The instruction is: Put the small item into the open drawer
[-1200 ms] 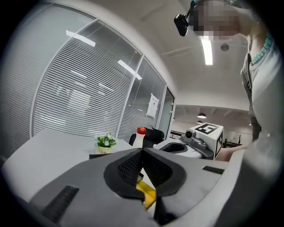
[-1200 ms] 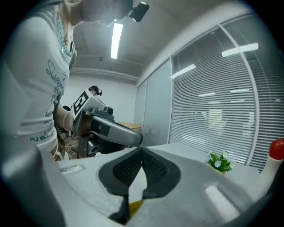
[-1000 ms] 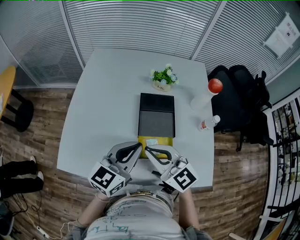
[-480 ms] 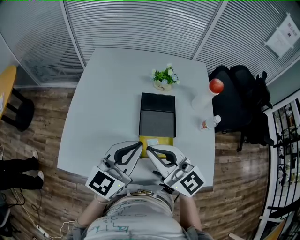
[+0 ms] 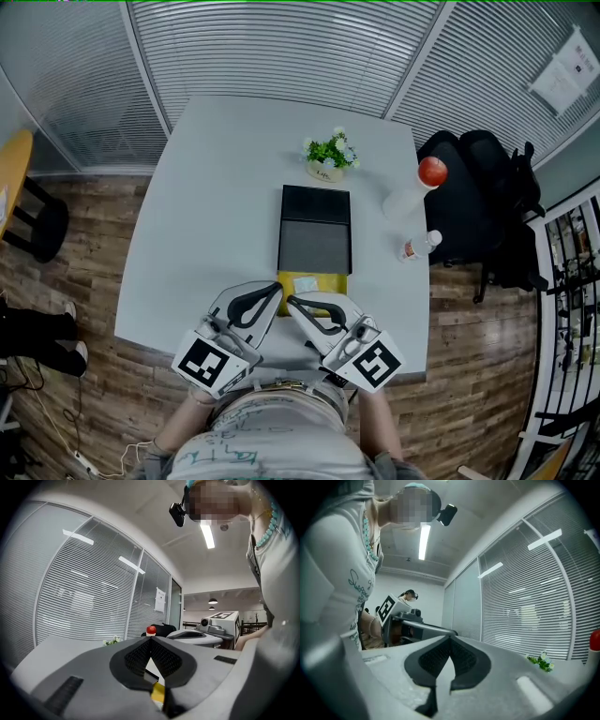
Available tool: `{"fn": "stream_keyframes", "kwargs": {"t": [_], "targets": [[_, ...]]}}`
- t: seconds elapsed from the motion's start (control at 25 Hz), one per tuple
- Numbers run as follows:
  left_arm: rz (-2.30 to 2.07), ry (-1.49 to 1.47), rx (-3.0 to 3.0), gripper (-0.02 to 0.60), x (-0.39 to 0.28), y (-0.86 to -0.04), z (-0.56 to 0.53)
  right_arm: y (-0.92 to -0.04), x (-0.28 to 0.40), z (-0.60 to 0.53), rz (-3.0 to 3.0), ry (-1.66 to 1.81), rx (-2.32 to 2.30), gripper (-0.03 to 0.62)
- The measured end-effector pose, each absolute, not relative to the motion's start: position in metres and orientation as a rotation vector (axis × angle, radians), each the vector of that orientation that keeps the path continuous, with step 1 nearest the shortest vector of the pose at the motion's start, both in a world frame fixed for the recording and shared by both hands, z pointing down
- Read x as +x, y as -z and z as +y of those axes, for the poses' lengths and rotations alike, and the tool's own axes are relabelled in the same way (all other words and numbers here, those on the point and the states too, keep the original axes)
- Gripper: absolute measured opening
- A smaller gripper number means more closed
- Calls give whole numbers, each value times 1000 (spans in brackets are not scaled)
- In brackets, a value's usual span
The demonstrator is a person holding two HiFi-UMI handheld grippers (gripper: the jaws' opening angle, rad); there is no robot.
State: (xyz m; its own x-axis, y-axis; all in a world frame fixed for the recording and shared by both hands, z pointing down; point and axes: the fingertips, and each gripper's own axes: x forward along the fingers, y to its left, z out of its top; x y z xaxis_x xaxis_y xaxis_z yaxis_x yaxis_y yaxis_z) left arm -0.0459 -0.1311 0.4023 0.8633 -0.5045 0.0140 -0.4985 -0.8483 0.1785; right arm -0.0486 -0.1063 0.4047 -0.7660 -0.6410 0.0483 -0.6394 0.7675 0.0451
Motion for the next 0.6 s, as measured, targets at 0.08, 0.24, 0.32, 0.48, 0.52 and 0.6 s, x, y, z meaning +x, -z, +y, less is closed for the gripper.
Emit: {"fn": "stream_keyframes", "kwargs": {"t": [0.08, 0.24, 0.32, 0.48, 0.52, 0.6], "targets": [[-777, 47, 2855, -3, -46, -403, -131, -405, -48, -106, -2894, 40, 1051, 2], [-785, 36, 2850, -3, -46, -405, -130, -406, -48, -106, -2889, 31, 1049, 2], [-785, 32, 2852, -3, -45, -405, -131, -407, -47, -107, -2891, 27, 1052, 2], [-784, 25, 2846, -3, -45, -406, -131, -406, -47, -107, -2897, 24, 1050, 2], [-786, 22, 2844, -3, -45, -406, -132, -405, -47, -107, -2900, 23, 1050, 2], [-792, 18, 2841, -3, -45, -407, -132, -405, -46, -108, -2906, 20, 1051, 2]]}}
